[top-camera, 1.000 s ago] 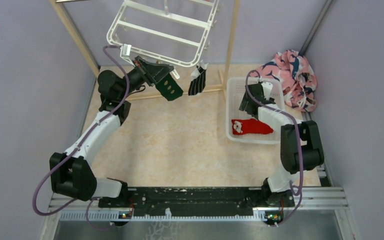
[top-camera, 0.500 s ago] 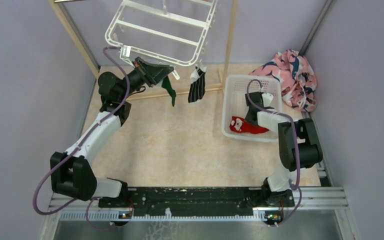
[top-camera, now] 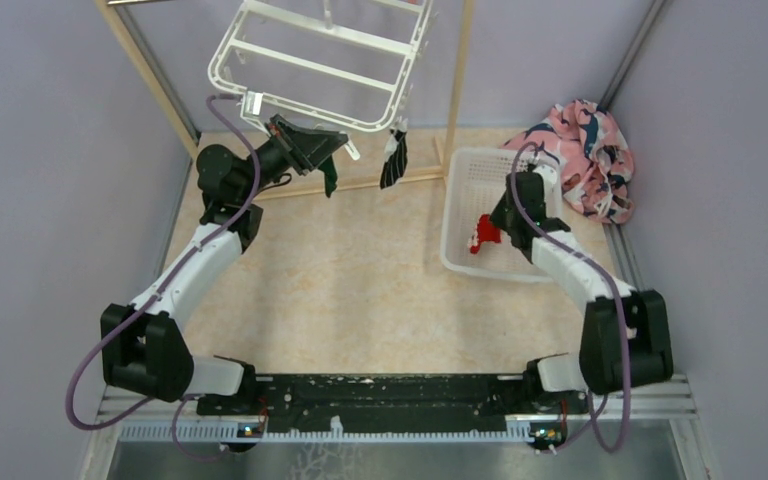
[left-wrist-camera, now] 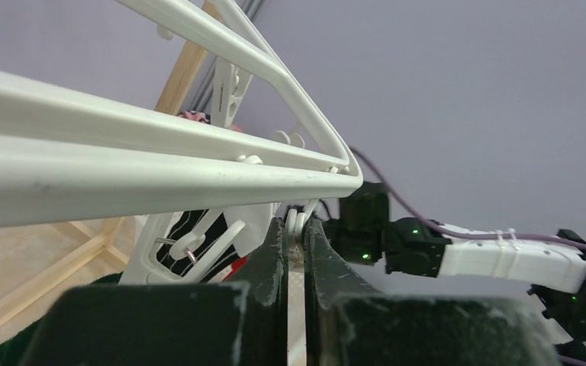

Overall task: Clip the socks to the hanger
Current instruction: Pick up the sock from the bin.

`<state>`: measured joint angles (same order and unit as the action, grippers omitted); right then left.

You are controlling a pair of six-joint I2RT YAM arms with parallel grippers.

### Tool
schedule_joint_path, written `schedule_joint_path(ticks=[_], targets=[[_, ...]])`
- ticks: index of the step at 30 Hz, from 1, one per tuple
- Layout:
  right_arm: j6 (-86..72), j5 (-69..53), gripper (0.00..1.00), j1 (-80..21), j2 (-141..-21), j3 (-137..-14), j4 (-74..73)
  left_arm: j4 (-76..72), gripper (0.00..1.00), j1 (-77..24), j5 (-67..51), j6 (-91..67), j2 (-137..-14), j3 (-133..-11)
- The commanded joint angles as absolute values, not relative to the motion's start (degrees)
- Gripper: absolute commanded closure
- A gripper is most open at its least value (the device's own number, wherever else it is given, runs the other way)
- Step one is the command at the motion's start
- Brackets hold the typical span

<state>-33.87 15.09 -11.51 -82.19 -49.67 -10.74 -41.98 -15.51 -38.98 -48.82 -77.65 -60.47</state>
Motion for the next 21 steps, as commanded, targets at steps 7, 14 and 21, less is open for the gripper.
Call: schedule_joint_path(ticks=[7, 14, 21], targets=[[-30.9, -5.0, 1.00, -12.0, -66.3, -50.6, 4.4, -43.3, 1.00, -16.2, -39.8, -48.5, -77.4, -59.5], [-29.7, -18.2, 1.00, -16.5, -71.0, -55.4, 8.7, -43.6, 1.00, -16.5, -40.1, -48.6, -77.5, -59.3], [-24.6, -19.6, 1.00, -26.8, -82.2, -63.2, 6.9, -43.5, 1.00, -16.9, -39.7, -48.3, -76.8, -59.3]])
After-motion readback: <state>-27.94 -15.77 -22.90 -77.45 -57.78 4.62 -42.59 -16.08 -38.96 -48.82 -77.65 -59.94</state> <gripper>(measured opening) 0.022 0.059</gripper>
